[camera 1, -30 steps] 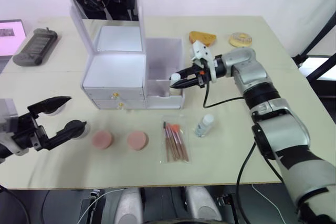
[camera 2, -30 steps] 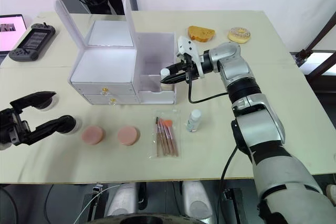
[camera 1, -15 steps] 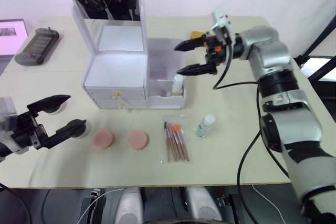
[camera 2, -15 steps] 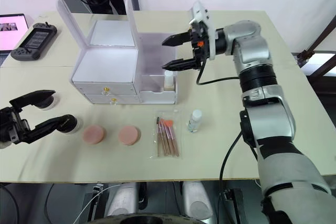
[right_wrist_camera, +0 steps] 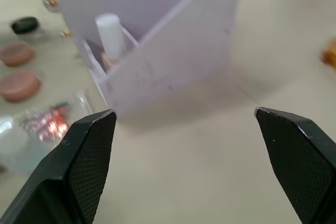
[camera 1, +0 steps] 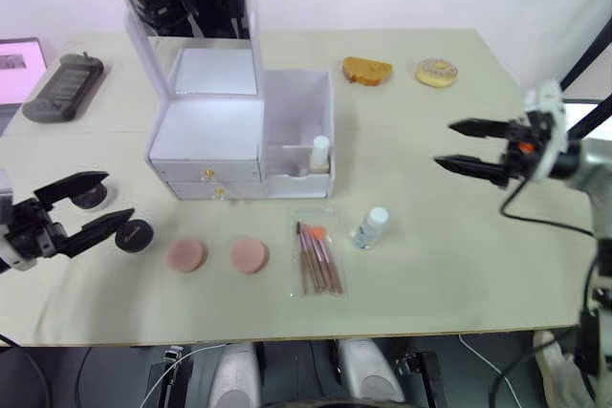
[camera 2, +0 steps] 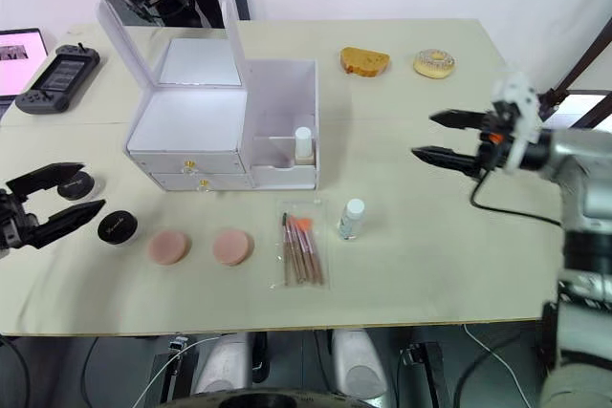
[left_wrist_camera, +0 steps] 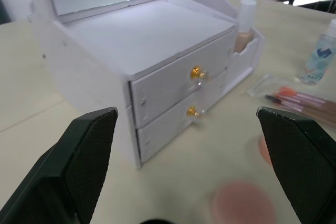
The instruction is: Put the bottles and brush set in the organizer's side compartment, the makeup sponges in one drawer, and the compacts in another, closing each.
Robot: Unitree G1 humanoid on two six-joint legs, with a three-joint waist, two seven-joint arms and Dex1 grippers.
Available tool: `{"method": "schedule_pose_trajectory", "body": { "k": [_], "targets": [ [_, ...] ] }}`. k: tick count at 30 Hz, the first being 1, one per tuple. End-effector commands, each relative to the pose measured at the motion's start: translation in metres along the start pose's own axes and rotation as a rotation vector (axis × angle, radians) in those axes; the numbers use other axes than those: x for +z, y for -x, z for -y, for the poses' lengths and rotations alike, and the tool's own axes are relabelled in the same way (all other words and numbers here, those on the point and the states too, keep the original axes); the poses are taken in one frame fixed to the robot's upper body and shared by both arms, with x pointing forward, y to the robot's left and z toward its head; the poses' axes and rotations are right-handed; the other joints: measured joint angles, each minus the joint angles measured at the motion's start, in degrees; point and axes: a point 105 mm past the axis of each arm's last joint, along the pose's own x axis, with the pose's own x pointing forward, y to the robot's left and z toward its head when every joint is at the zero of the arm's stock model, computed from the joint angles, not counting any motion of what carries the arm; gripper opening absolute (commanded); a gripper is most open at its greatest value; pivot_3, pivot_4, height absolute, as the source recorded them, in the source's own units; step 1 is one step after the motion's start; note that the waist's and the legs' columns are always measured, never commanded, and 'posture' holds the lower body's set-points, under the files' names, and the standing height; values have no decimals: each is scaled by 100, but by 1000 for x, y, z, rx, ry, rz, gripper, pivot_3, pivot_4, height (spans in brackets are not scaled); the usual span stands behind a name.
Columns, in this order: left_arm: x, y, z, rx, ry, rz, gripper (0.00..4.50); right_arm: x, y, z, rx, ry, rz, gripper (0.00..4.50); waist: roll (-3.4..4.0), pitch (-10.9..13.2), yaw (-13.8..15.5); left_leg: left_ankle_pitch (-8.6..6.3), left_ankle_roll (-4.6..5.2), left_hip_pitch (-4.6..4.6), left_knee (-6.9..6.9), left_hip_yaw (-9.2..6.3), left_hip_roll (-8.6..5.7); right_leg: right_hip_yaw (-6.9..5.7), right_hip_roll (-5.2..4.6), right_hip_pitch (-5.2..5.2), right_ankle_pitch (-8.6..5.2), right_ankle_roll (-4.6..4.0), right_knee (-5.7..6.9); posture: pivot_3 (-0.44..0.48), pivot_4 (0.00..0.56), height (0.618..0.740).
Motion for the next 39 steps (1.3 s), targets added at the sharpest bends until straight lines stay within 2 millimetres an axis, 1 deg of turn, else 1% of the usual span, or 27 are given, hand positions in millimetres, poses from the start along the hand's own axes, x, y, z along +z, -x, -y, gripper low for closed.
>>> {"method": "schedule_pose_trajectory", "body": {
  "k": [1, 3, 6, 8, 11, 13, 16, 20, 22, 23, 25, 27, 28, 29, 30, 31, 32, 34, 36, 37, 39],
  "targets": [
    [5, 31, -24, 119, -31, -2, 4500, 4, 29, 5, -101, 65, 17, 4480, 2, -1, -10, 0, 0, 1, 2, 0, 0, 1, 0, 0, 0, -1, 1, 0, 150, 740],
    [-1, 49, -37, 192, -9, -17, 4500, -9, 45, 10, -170, 45, 3, 4480, 1, -1, -4, 0, 0, 4, 3, 0, 0, 0, -1, 5, -1, -3, 0, 0, 150, 740],
    [-11, 72, -50, 280, -8, -53, 4500, -31, 64, 16, -255, 34, -40, 4480, 1, -1, 5, 0, 0, 4, 5, 5, -1, 1, -6, 6, -2, -4, -3, 0, 150, 740],
    [-18, 81, -55, 312, -23, -77, 4500, -42, 72, 20, -294, 28, -59, 4480, 1, -1, 22, 0, 0, 5, 5, 6, -1, 1, -7, 6, -2, -4, -4, 0, 150, 740],
    [-20, 86, -59, 342, -43, -87, 4500, -59, 80, 19, -306, 31, -116, 4480, 0, -2, 29, 0, 0, 5, 3, 6, -1, 1, -8, 6, -2, -5, -4, 0, 150, 740],
    [-20, 89, -61, 356, -53, -89, 4500, -64, 81, 18, -303, 23, -120, 4480, 1, -2, 31, 0, 0, 5, 3, 7, -1, 1, -9, 8, -2, -5, -4, 0, 150, 740],
    [-19, 91, -63, 364, -57, -86, 4500, -64, 80, 17, -297, 22, -118, 4480, 1, -2, 31, 0, 0, 6, 4, 6, -1, 1, -8, 8, -1, -5, -3, 0, 150, 740],
    [-18, 87, -63, 341, -60, -80, 4500, -57, 74, 15, -269, 31, -106, 4480, 1, -3, 28, 0, 0, 7, 2, 7, -1, 1, -9, 9, -1, -5, -2, 0, 150, 740],
    [-15, 82, -61, 309, -65, -70, 4500, -52, 69, 12, -249, 27, -97, 4480, 1, -3, 30, 0, 0, 7, 3, 7, -1, 1, -8, 9, -1, -4, -2, 0, 150, 740],
    [-10, 74, -56, 270, -70, -39, 4500, -49, 66, 9, -229, 38, -110, 4480, 1, -3, 31, 0, -1, 7, 3, 7, -1, 1, -9, 9, -1, -4, -2, 0, 150, 740],
    [0, 58, -44, 187, -53, 28, 4500, -43, 61, 3, -195, 37, -115, 4480, 1, -3, 39, 0, 0, 6, 3, 7, 0, 1, -9, 10, -1, -4, -2, 0, 150, 740],
    [5, 43, -26, 78, -35, 34, 4500, -35, 54, -6, -149, 29, -106, 4480, 1, -3, 41, 0, -1, 6, 5, 7, 0, 1, -10, 12, 0, -3, -2, 0, 150, 740],
    [6, 38, -20, 47, -34, 30, 4500, -32, 51, -10, -131, 26, -106, 4480, 2, -3, 41, 0, -1, 6, 4, 6, 0, 1, -10, 13, 0, -3, -2, 0, 150, 740],
    [12, 27, -9, -18, -27, 43, 4500, -25, 42, -23, -56, 35, -119, 4480, 1, -3, 41, 0, -1, 6, 4, 7, 0, 1, -10, 14, 0, -2, -2, 0, 150, 740],
    [15, 18, 1, -81, -31, 30, 4500, -18, 32, -37, 19, 57, -141, 4480, 1, -3, 43, 0, -1, 6, 4, 6, 0, 1, -10, 13, 0, -2, -2, 0, 150, 740],
    [17, 11, 9, -131, -30, 24, 4500, -13, 24, -50, 76, 76, -157, 4480, 2, -3, 43, 0, -1, 7, 3, 5, 0, 1, -9, 14, 0, -2, -2, 0, 150, 740],
    [18, 7, 14, -160, -28, 18, 4500, -9, 19, -57, 109, 87, -168, 4480, 3, -2, 43, 0, -1, 8, 3, 5, 0, 1, -9, 14, 0, -2, 0, 0, 150, 740],
    [24, -2, 18, -191, -21, 26, 4500, 3, 12, -71, 163, 89, -158, 4480, 3, -2, 39, 0, -1, 14, 7, 3, 0, 1, -7, 16, -1, -3, 4, 0, 150, 740],
    [26, -7, 20, -210, -26, 28, 4500, 11, 5, -86, 217, 105, -157, 4480, 3, -2, 38, 0, -1, 16, 8, 3, 0, 1, -6, 18, -1, -3, 5, 0, 150, 740],
    [26, -9, 19, -213, -29, 26, 4500, 14, 2, -90, 224, 115, -148, 4480, 1, -3, 40, 0, -1, 17, 10, 3, 0, 2, -7, 19, -1, -4, 4, 0, 150, 740],
    [25, -11, 18, -214, -29, 23, 4500, 17, -5, -92, 210, 131, -124, 4480, 0, -3, 37, 0, -1, 16, 9, 3, 0, 2, -6, 19, -1, -4, 2, 0, 150, 740]
  ]
}}
